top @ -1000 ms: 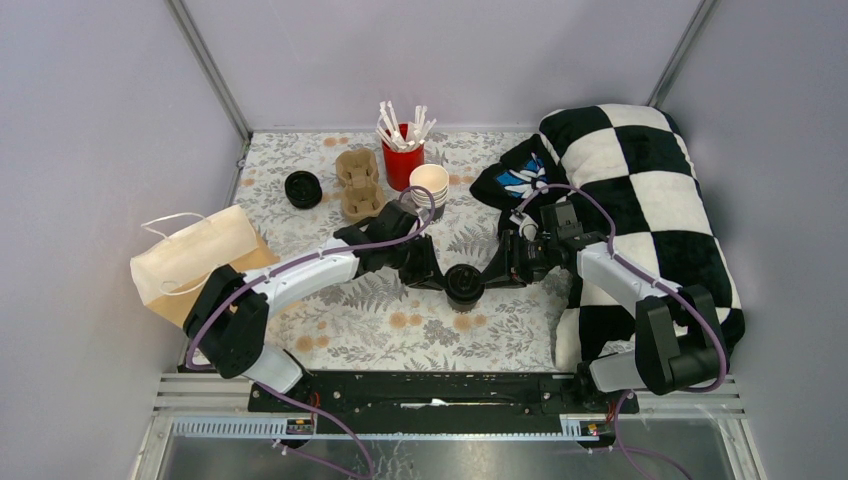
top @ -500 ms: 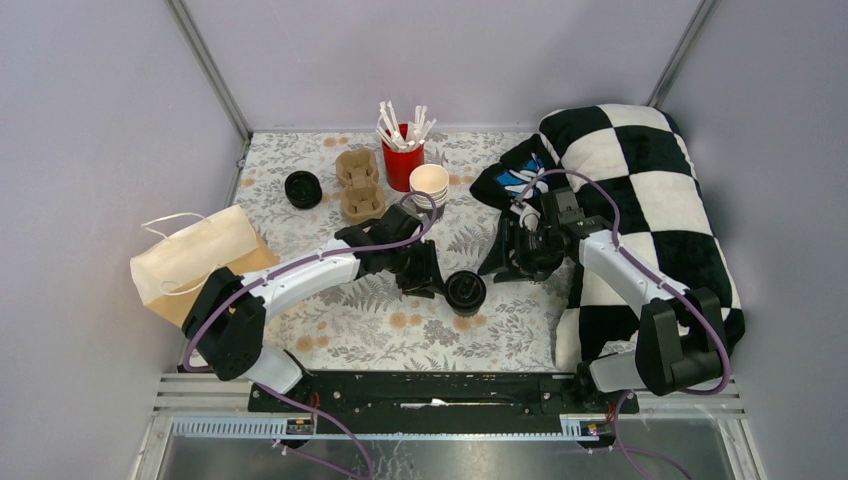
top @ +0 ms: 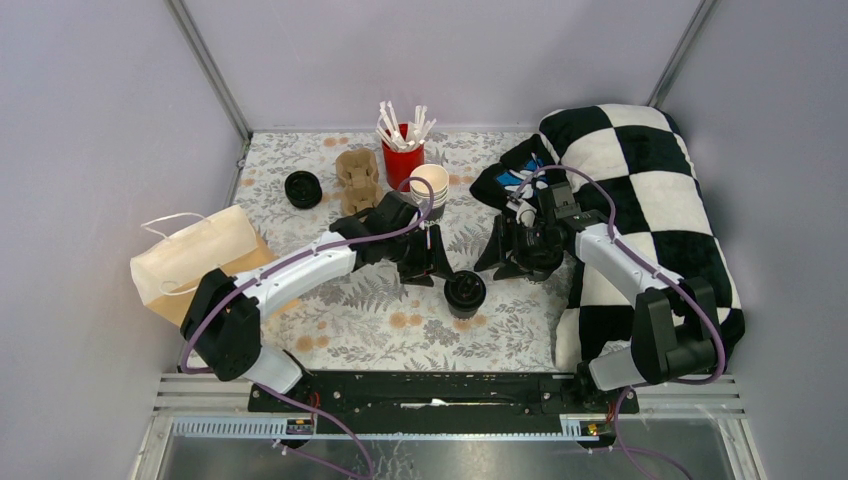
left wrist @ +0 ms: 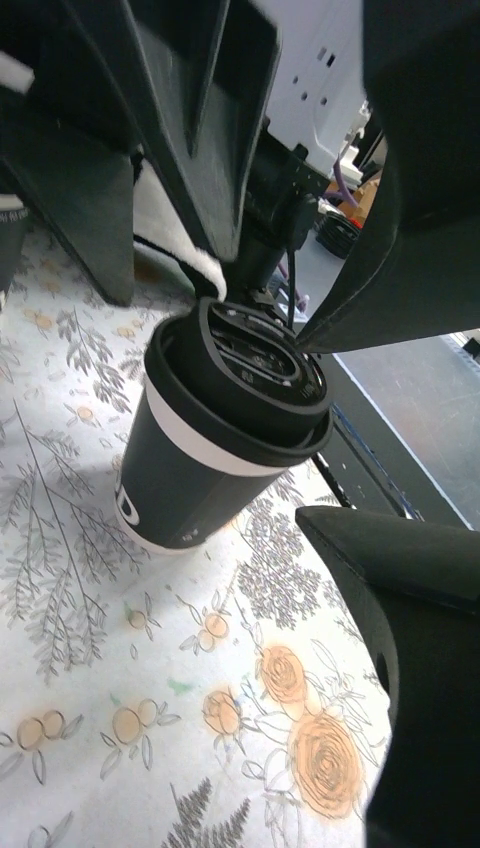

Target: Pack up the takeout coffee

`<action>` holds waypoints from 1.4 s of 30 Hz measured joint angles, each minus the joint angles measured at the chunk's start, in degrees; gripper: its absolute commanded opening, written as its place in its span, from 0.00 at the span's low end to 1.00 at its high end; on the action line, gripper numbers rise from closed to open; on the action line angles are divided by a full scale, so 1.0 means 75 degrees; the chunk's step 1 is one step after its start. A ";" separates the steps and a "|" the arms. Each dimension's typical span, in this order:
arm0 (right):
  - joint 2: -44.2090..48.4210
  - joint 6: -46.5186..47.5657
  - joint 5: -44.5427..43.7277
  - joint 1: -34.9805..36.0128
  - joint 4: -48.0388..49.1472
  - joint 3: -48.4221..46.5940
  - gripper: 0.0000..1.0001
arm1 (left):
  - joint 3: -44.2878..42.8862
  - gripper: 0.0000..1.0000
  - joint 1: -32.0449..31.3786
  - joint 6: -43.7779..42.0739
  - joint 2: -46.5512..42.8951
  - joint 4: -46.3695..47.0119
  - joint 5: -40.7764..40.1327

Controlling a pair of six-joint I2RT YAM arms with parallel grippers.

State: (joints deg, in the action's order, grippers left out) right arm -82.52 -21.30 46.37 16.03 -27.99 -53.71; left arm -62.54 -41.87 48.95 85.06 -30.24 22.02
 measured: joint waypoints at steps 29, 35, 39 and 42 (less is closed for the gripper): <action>-0.0478 -0.0697 0.1014 0.0242 0.1950 0.1259 0.63 | 0.2162 0.30 0.0189 0.0542 -0.0300 0.3620 0.0836; -0.0329 -0.0848 0.1023 0.0239 0.2454 0.1559 0.61 | 0.2649 0.27 0.0198 0.0595 -0.0382 0.4366 0.0816; -0.0227 -0.0976 0.1017 0.0233 0.2766 0.1760 0.60 | 0.2906 0.25 0.0204 0.0644 -0.0382 0.4730 0.0787; -0.0178 -0.1078 0.0991 0.0230 0.2932 0.1874 0.60 | 0.3016 0.24 0.0210 0.0676 -0.0364 0.4934 0.0772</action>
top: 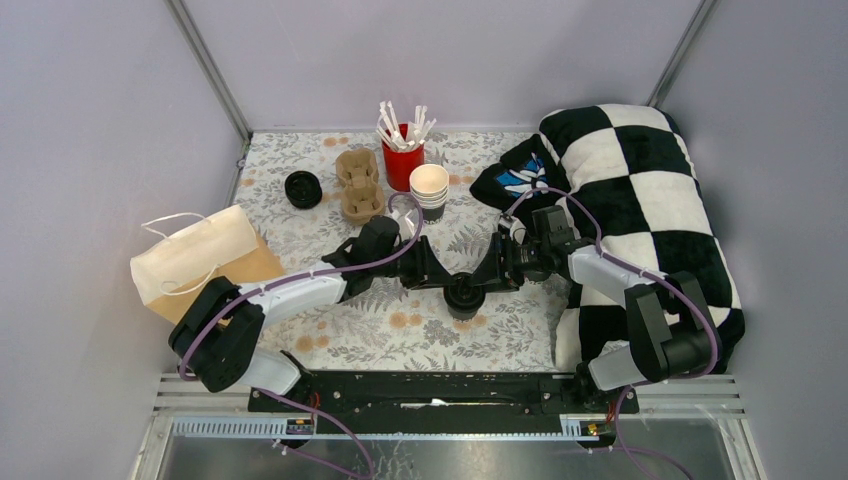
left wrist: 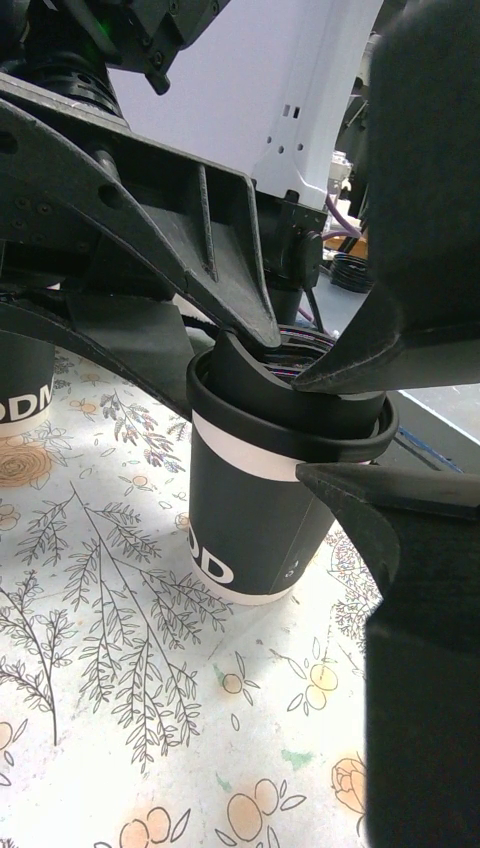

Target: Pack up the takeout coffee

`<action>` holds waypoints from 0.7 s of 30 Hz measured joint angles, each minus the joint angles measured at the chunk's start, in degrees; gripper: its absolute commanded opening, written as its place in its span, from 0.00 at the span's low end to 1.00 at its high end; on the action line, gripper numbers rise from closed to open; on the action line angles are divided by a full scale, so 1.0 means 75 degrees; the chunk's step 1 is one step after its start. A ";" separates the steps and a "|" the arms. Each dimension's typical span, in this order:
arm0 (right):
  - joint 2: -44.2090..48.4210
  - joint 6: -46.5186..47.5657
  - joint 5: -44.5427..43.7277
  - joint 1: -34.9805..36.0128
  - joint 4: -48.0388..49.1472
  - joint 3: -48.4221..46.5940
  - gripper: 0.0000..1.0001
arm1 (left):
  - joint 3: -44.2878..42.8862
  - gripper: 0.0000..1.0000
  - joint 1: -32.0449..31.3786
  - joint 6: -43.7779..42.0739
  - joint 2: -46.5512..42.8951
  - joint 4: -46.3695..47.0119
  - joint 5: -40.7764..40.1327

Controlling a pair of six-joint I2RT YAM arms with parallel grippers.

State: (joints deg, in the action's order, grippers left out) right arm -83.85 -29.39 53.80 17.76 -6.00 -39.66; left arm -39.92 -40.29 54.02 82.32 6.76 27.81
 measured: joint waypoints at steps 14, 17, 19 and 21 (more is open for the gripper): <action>0.0099 -0.0376 -0.0248 -0.0012 0.0883 0.0417 0.64 | 0.0297 0.23 0.0052 0.0323 0.0108 0.0694 -0.0221; 0.0367 -0.0306 -0.0373 0.0035 0.0772 0.0446 0.69 | 0.0265 0.28 -0.0064 0.0221 -0.0067 0.0425 -0.0318; 0.0525 -0.0204 -0.0519 0.0085 0.0487 0.0411 0.74 | 0.0122 0.33 -0.0152 0.0114 -0.0256 0.0073 -0.0466; 0.0609 -0.0052 -0.0726 0.0105 0.0041 0.0277 0.78 | -0.0152 0.39 -0.0213 -0.0009 -0.0376 -0.0516 -0.0577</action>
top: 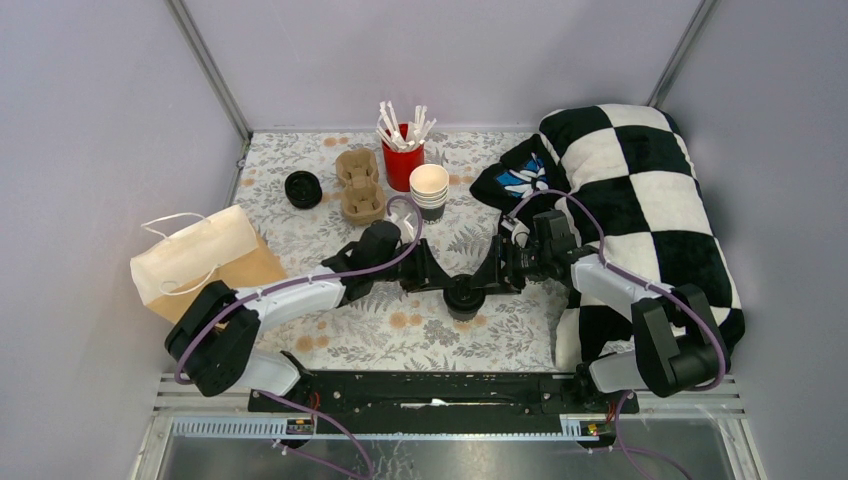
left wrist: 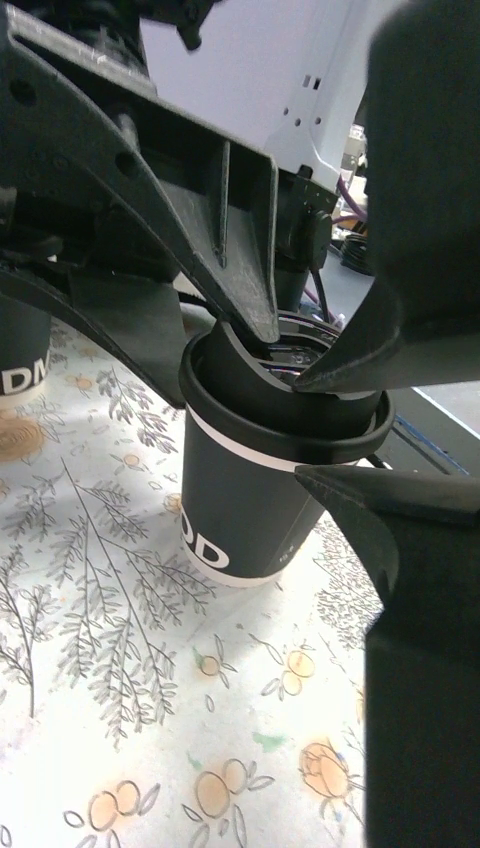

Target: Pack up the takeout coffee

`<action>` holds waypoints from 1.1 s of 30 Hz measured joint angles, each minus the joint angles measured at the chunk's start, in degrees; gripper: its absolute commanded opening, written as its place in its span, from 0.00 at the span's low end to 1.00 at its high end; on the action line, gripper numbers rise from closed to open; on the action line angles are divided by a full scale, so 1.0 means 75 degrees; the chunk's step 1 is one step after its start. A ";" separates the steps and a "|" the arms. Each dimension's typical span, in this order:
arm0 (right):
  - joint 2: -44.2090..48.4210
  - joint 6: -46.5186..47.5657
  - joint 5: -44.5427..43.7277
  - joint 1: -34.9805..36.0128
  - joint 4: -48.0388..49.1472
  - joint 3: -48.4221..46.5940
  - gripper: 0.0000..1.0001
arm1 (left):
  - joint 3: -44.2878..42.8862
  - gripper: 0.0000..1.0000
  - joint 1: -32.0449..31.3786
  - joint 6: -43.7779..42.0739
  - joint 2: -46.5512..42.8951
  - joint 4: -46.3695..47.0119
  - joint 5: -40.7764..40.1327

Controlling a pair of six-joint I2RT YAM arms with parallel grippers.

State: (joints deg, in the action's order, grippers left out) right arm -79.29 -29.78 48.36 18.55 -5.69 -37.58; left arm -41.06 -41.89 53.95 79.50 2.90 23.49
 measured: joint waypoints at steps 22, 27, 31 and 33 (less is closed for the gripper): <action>0.0236 0.1804 -0.4966 0.3139 -0.5007 -0.3972 0.98 | -0.1716 0.77 0.0006 -0.0731 -0.1049 -0.3579 -0.0597; -0.0714 0.2031 -0.6371 0.4062 -0.5540 -0.4826 0.96 | -0.1760 0.82 0.0009 -0.0758 -0.2270 -0.4261 -0.1699; -0.1119 0.2095 -0.6843 0.4453 -0.5750 -0.5004 0.92 | -0.1760 0.82 0.0015 -0.0737 -0.3375 -0.4456 -0.2480; -0.1259 0.2116 -0.7012 0.4561 -0.5829 -0.5042 0.88 | -0.1763 0.82 0.0020 -0.0731 -0.3672 -0.4462 -0.2774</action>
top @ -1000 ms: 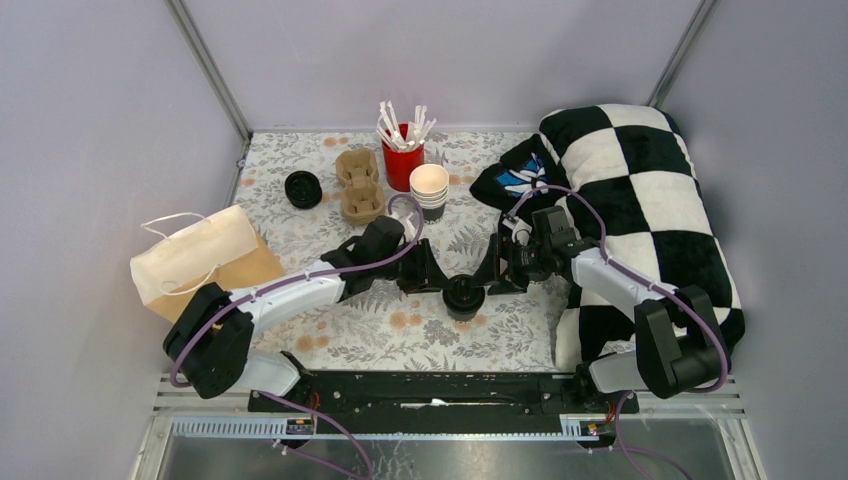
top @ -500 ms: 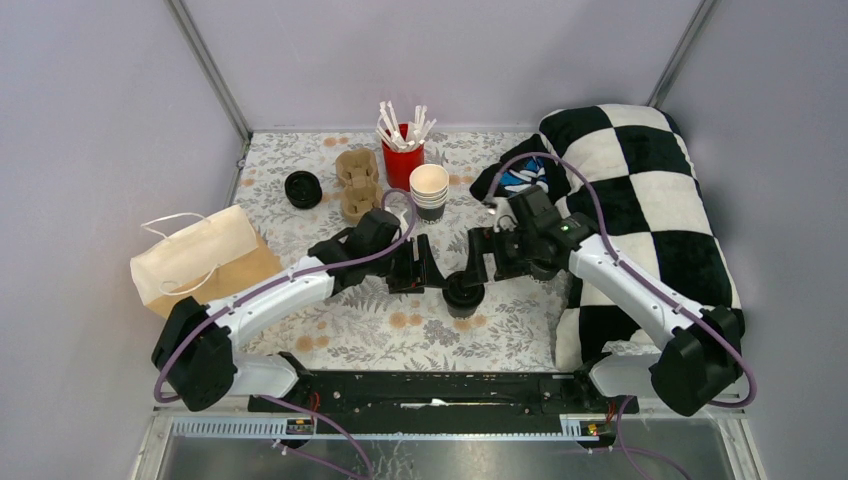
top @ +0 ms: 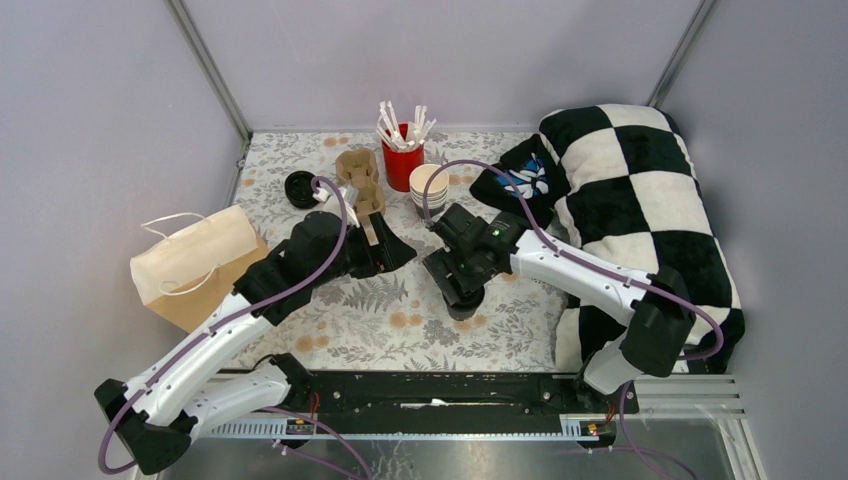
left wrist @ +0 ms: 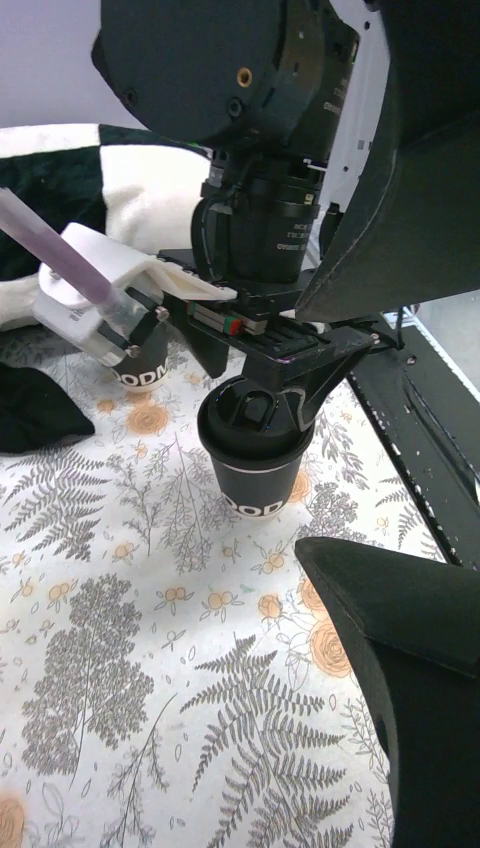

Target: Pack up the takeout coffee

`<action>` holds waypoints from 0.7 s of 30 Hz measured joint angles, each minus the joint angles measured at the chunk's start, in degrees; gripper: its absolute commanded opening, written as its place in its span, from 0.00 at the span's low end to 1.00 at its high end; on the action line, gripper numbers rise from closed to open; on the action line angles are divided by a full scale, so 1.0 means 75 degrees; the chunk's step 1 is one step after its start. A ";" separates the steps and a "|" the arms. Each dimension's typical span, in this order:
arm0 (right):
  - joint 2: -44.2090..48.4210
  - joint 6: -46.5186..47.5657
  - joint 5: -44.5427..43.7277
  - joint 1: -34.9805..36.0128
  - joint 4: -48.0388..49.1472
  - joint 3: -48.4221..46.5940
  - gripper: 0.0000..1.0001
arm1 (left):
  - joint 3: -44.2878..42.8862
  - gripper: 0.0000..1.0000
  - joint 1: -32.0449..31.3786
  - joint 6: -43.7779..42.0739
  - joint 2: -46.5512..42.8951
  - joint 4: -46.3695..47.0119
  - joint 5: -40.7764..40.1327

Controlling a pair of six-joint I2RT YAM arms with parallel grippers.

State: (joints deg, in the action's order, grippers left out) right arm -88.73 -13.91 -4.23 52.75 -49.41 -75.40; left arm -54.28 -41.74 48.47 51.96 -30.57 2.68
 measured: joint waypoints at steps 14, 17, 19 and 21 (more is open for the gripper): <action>-0.0414 0.0012 -0.0396 0.0280 -0.0149 -0.0318 0.84 | 0.0012 0.83 0.0000 0.0003 0.0099 -0.0157 -0.0370; -0.0417 0.0006 -0.0402 0.0318 -0.0146 -0.0321 0.85 | 0.0012 0.83 0.0000 0.0000 0.0102 -0.0157 -0.0367; -0.0417 0.0009 -0.0402 0.0323 -0.0146 -0.0321 0.85 | 0.0012 0.83 0.0000 0.0000 0.0111 -0.0157 -0.0367; -0.0417 0.0009 -0.0405 0.0323 -0.0146 -0.0321 0.85 | 0.0012 0.83 0.0000 0.0000 0.0143 -0.0154 -0.0367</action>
State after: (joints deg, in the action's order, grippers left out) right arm -91.85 -13.85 -7.27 55.18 -50.50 -77.80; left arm -54.19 -41.74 48.47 53.04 -31.73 -0.08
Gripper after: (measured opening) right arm 0.848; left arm 0.825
